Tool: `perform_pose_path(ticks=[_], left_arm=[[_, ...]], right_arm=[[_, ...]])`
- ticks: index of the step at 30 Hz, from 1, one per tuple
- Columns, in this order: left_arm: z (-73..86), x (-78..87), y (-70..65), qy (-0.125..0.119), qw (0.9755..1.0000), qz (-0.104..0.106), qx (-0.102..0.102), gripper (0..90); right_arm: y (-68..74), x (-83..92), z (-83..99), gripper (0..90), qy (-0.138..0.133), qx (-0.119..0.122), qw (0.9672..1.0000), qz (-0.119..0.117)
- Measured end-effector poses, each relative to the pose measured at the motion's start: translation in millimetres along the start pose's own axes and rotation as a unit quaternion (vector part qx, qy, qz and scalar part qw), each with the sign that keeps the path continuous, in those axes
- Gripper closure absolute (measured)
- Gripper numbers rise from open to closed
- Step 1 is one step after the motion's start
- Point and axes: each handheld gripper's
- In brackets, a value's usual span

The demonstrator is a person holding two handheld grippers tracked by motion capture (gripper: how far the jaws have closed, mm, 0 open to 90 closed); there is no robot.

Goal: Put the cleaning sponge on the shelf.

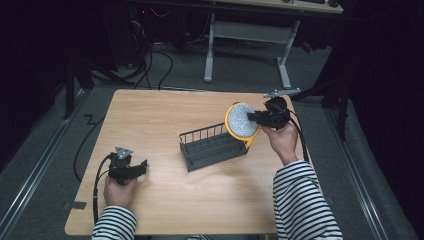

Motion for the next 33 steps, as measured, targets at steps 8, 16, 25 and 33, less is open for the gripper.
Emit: perform_pose_path(ticks=[8,16,25,33], left_arm=[[0.0,0.1,0.1,0.0,1.0,0.001,0.0,27.8],[-0.1,0.1,0.2,0.0,1.0,0.001,0.001,27.7],[0.0,0.1,0.3,0.0,1.0,0.002,0.001,27.6],[0.0,0.1,0.2,0.0,1.0,0.002,0.0,27.6]], right_arm=[[3.3,-9.3,-10.7,76.2,-0.008,-0.012,0.9999,-0.007],[10.4,-23.2,-18.6,76.2,-0.003,-0.009,0.9999,-0.008],[25.2,-43.3,-26.5,76.0,-0.001,0.001,0.9999,-0.01],[33.5,-57.7,-20.5,75.4,0.002,0.012,0.9998,-0.014]])
Point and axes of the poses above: each handheld gripper's, and its own axes: x roughly backward along the jaws, z roughly out of its underside, y roughly to its left, and after that the axes turned 6 degrees about z, right-handed
